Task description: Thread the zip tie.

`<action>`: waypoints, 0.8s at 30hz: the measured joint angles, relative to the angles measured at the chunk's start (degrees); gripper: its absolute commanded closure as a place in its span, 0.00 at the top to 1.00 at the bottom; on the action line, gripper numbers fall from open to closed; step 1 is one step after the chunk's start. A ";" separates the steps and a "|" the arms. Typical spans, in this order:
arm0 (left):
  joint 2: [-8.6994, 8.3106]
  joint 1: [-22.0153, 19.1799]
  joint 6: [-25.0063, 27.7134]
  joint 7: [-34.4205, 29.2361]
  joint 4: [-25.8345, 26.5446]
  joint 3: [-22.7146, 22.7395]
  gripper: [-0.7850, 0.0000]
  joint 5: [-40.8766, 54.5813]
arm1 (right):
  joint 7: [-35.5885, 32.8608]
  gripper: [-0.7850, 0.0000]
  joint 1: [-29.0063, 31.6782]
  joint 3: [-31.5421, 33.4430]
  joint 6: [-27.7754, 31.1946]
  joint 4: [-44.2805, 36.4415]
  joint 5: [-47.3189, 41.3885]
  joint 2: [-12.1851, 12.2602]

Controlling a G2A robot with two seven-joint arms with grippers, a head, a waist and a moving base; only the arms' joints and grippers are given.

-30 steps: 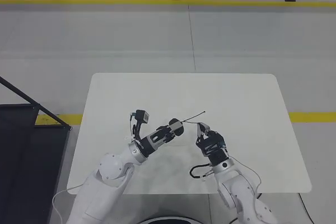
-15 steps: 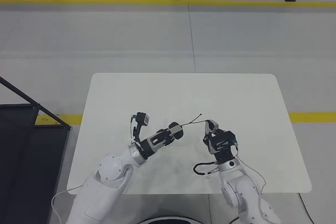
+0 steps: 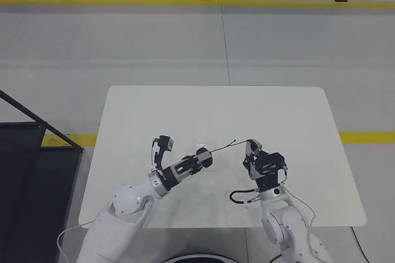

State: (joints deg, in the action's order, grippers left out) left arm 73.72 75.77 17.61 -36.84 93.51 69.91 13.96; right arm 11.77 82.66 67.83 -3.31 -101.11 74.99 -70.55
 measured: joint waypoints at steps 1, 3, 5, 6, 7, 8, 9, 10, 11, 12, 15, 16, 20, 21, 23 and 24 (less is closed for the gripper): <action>-0.04 0.05 -0.01 -0.09 0.05 0.05 0.00 0.00 | 0.14 0.00 0.03 0.08 0.04 0.04 -0.22 -0.04; -0.12 0.13 -0.06 -0.20 0.16 0.15 0.00 -0.08 | 0.40 0.00 0.10 0.26 0.08 0.12 -0.65 -0.14; -0.18 0.16 -0.10 -0.25 0.24 0.17 0.00 -0.27 | 0.65 0.00 0.15 0.44 0.12 0.14 -1.15 -0.23; -0.21 0.18 -0.13 -0.30 0.29 0.17 0.00 -0.31 | 0.84 0.00 0.22 0.57 0.20 0.15 -1.62 -0.29; -0.23 0.19 -0.15 -0.33 0.30 0.14 0.00 -0.29 | 0.99 0.00 0.28 0.68 0.29 0.16 -2.01 -0.33; -0.25 0.19 -0.19 -0.37 0.30 0.10 0.00 -0.28 | 1.15 0.00 0.35 0.82 0.38 0.18 -2.37 -0.37; -0.28 0.18 -0.23 -0.41 0.30 0.04 0.00 -0.30 | 1.34 0.00 0.44 1.05 0.47 0.21 -2.76 -0.41; -0.30 0.16 -0.24 -0.43 0.28 0.00 0.00 -0.36 | 1.47 0.00 0.51 1.22 0.50 0.21 -3.08 -0.44; -0.31 0.13 -0.25 -0.44 0.26 -0.04 0.00 -0.41 | 1.62 0.00 0.59 1.39 0.49 0.21 -3.41 -0.48; -0.34 0.11 -0.24 -0.44 0.23 -0.08 0.00 -0.42 | 1.83 0.00 0.69 1.58 0.41 0.20 -3.80 -0.53; -0.40 0.12 -0.12 -0.41 0.12 -0.11 0.00 -0.37 | 2.34 0.00 0.91 1.89 0.15 0.24 -4.48 -0.68; -0.42 0.13 -0.11 -0.44 0.10 -0.12 0.00 -0.32 | 2.45 0.00 0.95 1.95 0.12 0.25 -4.62 -0.72; -0.53 0.15 -0.20 -0.80 0.06 -0.17 0.00 -0.30 | 2.99 0.00 1.16 2.21 -0.01 0.27 -5.19 -0.90; -0.56 0.17 -0.20 -0.87 0.06 -0.20 0.00 -0.36 | 3.10 0.00 1.22 2.32 -0.07 0.27 -5.30 -0.95; -0.60 0.20 -0.16 -0.89 0.06 -0.24 0.00 -0.40 | 3.21 0.00 1.29 2.45 -0.11 0.25 -5.46 -1.03; -0.63 0.22 -0.10 -0.89 0.03 -0.27 0.00 -0.44 | 3.28 0.00 1.34 2.52 -0.12 0.24 -5.59 -1.08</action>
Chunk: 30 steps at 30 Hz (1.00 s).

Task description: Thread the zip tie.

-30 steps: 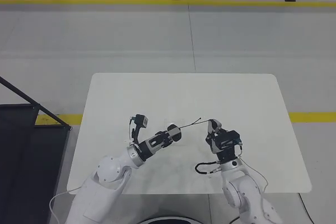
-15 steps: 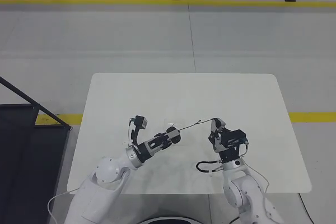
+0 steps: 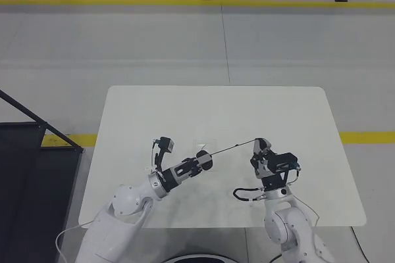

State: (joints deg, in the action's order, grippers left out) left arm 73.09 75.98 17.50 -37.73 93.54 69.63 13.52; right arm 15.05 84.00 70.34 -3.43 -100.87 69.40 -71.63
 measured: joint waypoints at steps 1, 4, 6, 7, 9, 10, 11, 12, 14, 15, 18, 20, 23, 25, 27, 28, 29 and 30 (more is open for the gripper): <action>-0.02 0.00 0.05 -0.03 -0.05 -0.02 0.00 -0.04 | 0.06 0.00 0.04 0.05 -0.02 -0.01 -0.11 -0.04; -0.09 -0.03 0.19 -0.12 -0.28 -0.05 0.00 0.04 | 0.38 0.00 0.20 0.24 -0.18 0.02 -0.53 -0.18; -0.14 -0.08 0.22 -0.22 -0.38 0.01 0.00 0.19 | 0.56 0.00 0.24 0.40 -0.21 0.10 -0.69 -0.27; -0.17 -0.10 0.23 -0.27 -0.39 0.05 0.00 0.24 | 0.59 0.00 0.26 0.44 -0.20 0.12 -0.73 -0.30; -0.22 -0.12 0.29 -0.30 -0.37 0.09 0.00 0.27 | 0.60 0.00 0.28 0.47 -0.03 0.16 -0.76 -0.38; -0.24 -0.13 0.31 -0.29 -0.34 0.08 0.00 0.27 | 0.58 0.00 0.28 0.46 0.03 0.19 -0.68 -0.41; -0.25 -0.15 0.32 -0.26 -0.29 0.04 0.00 0.31 | 0.52 0.00 0.26 0.44 0.11 0.21 -0.53 -0.44; -0.26 -0.19 0.32 -0.21 -0.24 -0.02 0.00 0.37 | 0.38 0.00 0.21 0.40 0.24 0.23 -0.24 -0.47; -0.27 -0.26 0.25 -0.03 -0.19 -0.13 0.05 0.48 | 0.04 0.00 0.07 0.28 0.82 0.26 0.46 -0.49; -0.27 -0.34 0.16 0.10 -0.15 -0.22 0.41 0.51 | -0.33 0.00 -0.04 0.15 1.44 0.30 1.32 -0.46; -0.25 -0.55 -0.20 0.59 0.00 -0.44 1.00 0.89 | -1.49 0.00 -0.39 -0.32 2.83 0.26 3.99 -0.40; -0.22 -0.63 -0.29 1.24 0.13 -0.44 1.00 1.35 | -2.29 0.00 -0.50 -0.60 3.06 0.06 5.43 -0.39; -0.19 -0.55 -0.04 2.73 0.50 -0.03 1.00 2.12 | -4.16 0.00 -0.44 -0.95 3.68 -0.62 7.63 -0.34; -0.24 -0.24 0.49 3.69 0.95 0.71 1.00 2.95 | -5.62 0.00 -0.15 -0.91 4.30 -1.57 9.04 -0.25; -0.39 0.37 1.14 4.11 1.55 1.84 1.00 3.77 | -7.13 0.00 0.36 -0.50 5.03 -2.93 9.78 -0.13; -0.49 0.74 1.44 4.21 1.87 2.49 1.00 4.03 | -7.78 0.00 0.60 -0.17 5.35 -3.63 9.84 -0.07; -0.59 1.14 1.73 4.31 2.22 3.14 1.00 4.25 | -8.51 0.00 0.82 0.16 5.73 -4.28 10.04 0.01; -0.74 1.78 2.18 4.38 2.77 4.13 1.00 4.61 | -9.81 0.00 1.03 0.62 6.44 -5.25 10.65 0.13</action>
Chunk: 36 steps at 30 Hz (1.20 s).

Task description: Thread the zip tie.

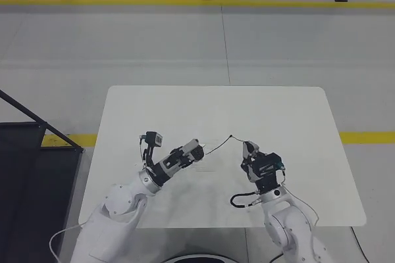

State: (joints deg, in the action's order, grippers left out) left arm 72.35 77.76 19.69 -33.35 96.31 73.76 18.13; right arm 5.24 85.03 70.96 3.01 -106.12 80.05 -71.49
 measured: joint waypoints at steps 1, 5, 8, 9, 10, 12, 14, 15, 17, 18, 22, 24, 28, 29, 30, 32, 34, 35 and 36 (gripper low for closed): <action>-0.12 0.53 0.39 0.08 0.42 0.81 1.00 0.34 | -1.24 0.00 0.11 0.32 0.54 -0.77 0.65 0.10; -0.64 3.03 2.01 0.13 1.96 4.69 1.00 2.36 | -10.46 0.00 0.25 1.04 4.62 -4.89 4.54 0.65; -1.00 4.72 2.93 -0.79 2.62 7.19 1.00 4.17 | -21.54 0.00 -0.96 1.15 9.51 -8.21 6.90 1.04; -1.13 5.27 3.21 -1.25 2.73 7.99 1.00 4.79 | -26.21 0.00 -1.72 0.91 10.99 -9.19 7.02 1.08; -1.20 5.63 3.40 -1.53 2.78 8.50 1.00 5.29 | -29.58 0.00 -2.40 0.64 11.85 -9.68 6.69 1.07; -1.33 6.23 3.71 -2.11 2.83 9.25 1.00 6.19 | -36.86 0.00 -4.33 -0.02 12.73 -10.11 4.99 0.91; -1.34 6.31 3.75 -2.21 2.83 9.34 1.00 6.29 | -42.17 0.00 -5.87 -0.65 12.72 -10.07 3.10 0.73; -1.34 6.30 3.75 -2.21 2.83 9.31 1.00 6.27 | -45.46 0.00 -6.66 -0.90 12.65 -10.10 2.24 0.66; -1.34 6.28 3.74 -2.19 2.83 9.29 1.00 6.24 | -48.27 0.00 -6.98 -0.95 12.59 -10.16 2.01 0.65; -1.34 6.28 3.73 -2.18 2.83 9.29 1.00 6.24 | -48.05 0.00 -6.96 -0.94 12.59 -10.17 2.05 0.65; -1.34 6.28 3.73 -2.18 2.83 9.29 1.00 6.23 | -47.13 0.00 -6.91 -0.92 12.59 -10.17 2.11 0.65; -1.34 6.28 3.73 -2.18 2.83 9.29 1.00 6.23 | -47.16 0.00 -6.91 -0.92 12.59 -10.17 2.11 0.65; -1.34 6.28 3.73 -2.18 2.83 9.29 1.00 6.23 | -47.13 0.00 -6.88 -0.95 12.58 -10.15 2.09 0.65; -1.34 6.28 3.73 -2.18 2.83 9.29 1.00 6.23 | -46.93 0.00 -6.78 -1.09 12.53 -10.06 2.07 0.64; -1.34 6.28 3.73 -2.18 2.83 9.29 1.00 6.23 | -47.09 0.00 -6.77 -1.53 12.52 -9.91 2.05 0.60; -1.34 6.28 3.73 -2.18 2.83 9.29 1.00 6.23 | -49.24 0.00 -7.38 -2.34 11.69 -9.65 1.00 0.41; -1.34 6.28 3.73 -2.18 2.83 9.29 1.00 6.23 | -54.42 0.00 -9.09 -3.56 10.50 -9.17 -1.48 0.08; -1.34 6.28 3.73 -2.18 2.83 9.29 1.00 6.23 | -57.07 0.00 -10.13 -4.11 9.82 -8.91 -2.74 -0.10; -1.34 6.28 3.73 -2.18 2.83 9.29 1.00 6.23 | -60.76 0.00 -11.68 -4.93 8.94 -8.42 -4.19 -0.34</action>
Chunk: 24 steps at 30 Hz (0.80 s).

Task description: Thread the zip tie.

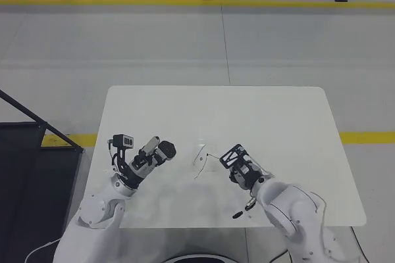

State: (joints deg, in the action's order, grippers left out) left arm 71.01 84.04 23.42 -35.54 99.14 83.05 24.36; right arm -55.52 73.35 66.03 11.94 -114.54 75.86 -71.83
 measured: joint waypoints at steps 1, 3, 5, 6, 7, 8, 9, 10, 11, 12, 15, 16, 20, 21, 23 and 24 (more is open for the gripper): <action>0.00 0.00 0.00 0.00 0.00 0.00 1.00 0.00 | -2.68 0.00 -1.22 -0.65 -0.77 0.44 -0.67 -0.18; 0.00 0.00 0.00 0.00 0.00 0.00 1.00 0.00 | -8.19 0.00 -3.85 -2.24 -3.61 1.67 -1.95 -0.67; 0.00 0.00 0.00 0.00 0.00 0.00 1.00 0.00 | -12.53 0.00 -6.11 -3.51 -5.62 2.99 -3.52 -1.09; 0.00 0.00 0.00 0.00 0.00 0.00 1.00 0.00 | -15.04 0.00 -7.65 -4.12 -6.88 3.92 -4.47 -1.35; 0.00 0.00 0.00 0.00 0.00 0.00 1.00 0.00 | -16.64 0.00 -8.76 -4.56 -7.66 4.58 -5.03 -1.53; 0.00 0.00 0.00 0.00 0.00 0.00 1.00 0.00 | -17.94 0.00 -9.79 -4.95 -8.38 5.19 -5.65 -1.71; 0.00 0.00 0.00 0.00 0.00 0.00 1.00 0.00 | -19.29 0.00 -10.98 -5.30 -9.26 5.95 -6.44 -1.92; 0.00 0.00 0.00 0.00 0.00 0.00 1.00 0.00 | -20.11 0.00 -11.77 -5.49 -9.88 6.46 -6.98 -2.05; 0.00 0.00 0.00 0.00 0.00 0.00 1.00 0.00 | -20.78 0.00 -12.49 -5.63 -10.46 6.92 -7.53 -2.17; 0.00 0.00 0.00 0.00 0.00 0.00 1.00 0.00 | -21.47 0.00 -13.32 -5.75 -11.07 7.49 -8.24 -2.31; 0.00 0.00 0.00 0.00 0.00 0.00 1.00 0.00 | -22.65 0.00 -15.17 -5.92 -12.41 8.99 -10.30 -2.65; 0.00 0.00 0.00 0.00 0.00 0.00 1.00 0.00 | -22.80 0.00 -15.71 -6.01 -13.03 9.51 -10.78 -2.77; 0.00 0.00 0.00 0.00 0.00 0.00 1.00 0.00 | -22.31 0.00 -17.02 -6.41 -15.39 10.72 -11.06 -3.09; 0.00 0.00 0.00 0.00 0.00 0.00 1.00 0.00 | -22.30 0.00 -17.01 -6.41 -15.38 10.70 -11.03 -3.08; 0.00 0.00 0.00 0.00 0.00 0.00 1.00 0.00 | -22.30 0.00 -16.97 -6.40 -15.31 10.67 -11.03 -3.08; 0.00 0.00 0.00 0.00 0.00 0.00 1.00 0.00 | -22.31 0.00 -16.97 -6.40 -15.29 10.67 -11.03 -3.07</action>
State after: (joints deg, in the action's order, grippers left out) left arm 71.01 84.04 23.42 -35.54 99.14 83.05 24.36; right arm -77.83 56.39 59.64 -3.35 -103.87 64.84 -74.90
